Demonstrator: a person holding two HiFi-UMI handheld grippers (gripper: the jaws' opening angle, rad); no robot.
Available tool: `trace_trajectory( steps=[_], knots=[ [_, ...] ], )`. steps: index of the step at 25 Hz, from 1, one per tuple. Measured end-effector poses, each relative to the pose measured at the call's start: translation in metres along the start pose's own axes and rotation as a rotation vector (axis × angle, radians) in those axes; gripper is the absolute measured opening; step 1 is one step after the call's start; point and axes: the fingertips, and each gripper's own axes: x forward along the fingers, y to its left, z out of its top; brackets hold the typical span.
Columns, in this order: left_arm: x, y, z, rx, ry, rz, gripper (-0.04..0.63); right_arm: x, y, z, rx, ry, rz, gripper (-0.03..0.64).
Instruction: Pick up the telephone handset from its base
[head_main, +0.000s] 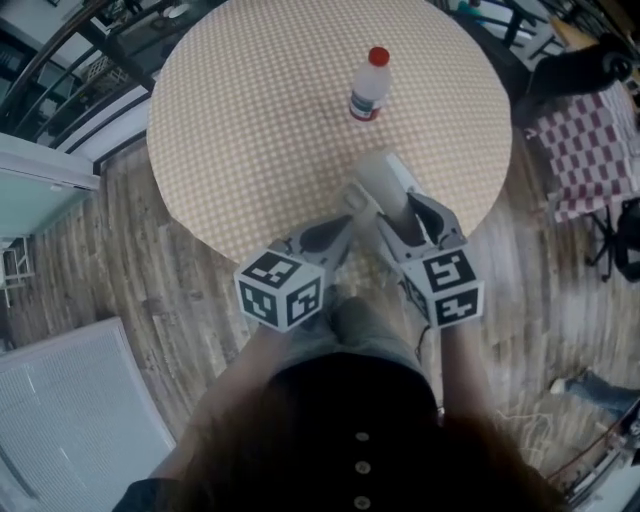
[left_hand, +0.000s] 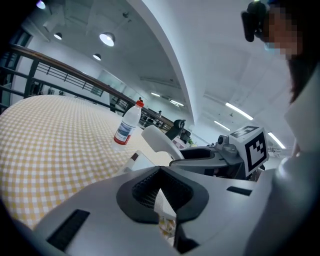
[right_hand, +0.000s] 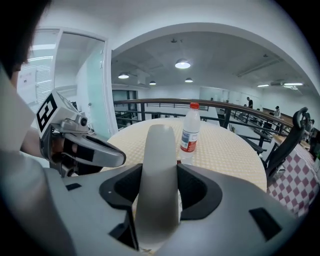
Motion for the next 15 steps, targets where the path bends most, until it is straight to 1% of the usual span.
trace_trajectory(
  steps=[3,7,11,15],
  knots=[
    [-0.001,-0.007,0.009,0.016,-0.007,-0.015,0.008,-0.012,-0.01,0.012,0.022,-0.032,-0.018,0.221],
    [0.001,-0.011,0.027,0.062,-0.022,-0.034,0.008,-0.029,-0.022,0.04,0.075,-0.131,-0.057,0.221],
    [0.003,-0.019,0.043,0.108,-0.047,-0.038,0.008,-0.048,-0.031,0.056,0.071,-0.193,-0.092,0.221],
    [0.006,-0.029,0.064,0.155,-0.081,-0.066,0.008,-0.065,-0.035,0.071,0.088,-0.263,-0.116,0.221]
  ],
)
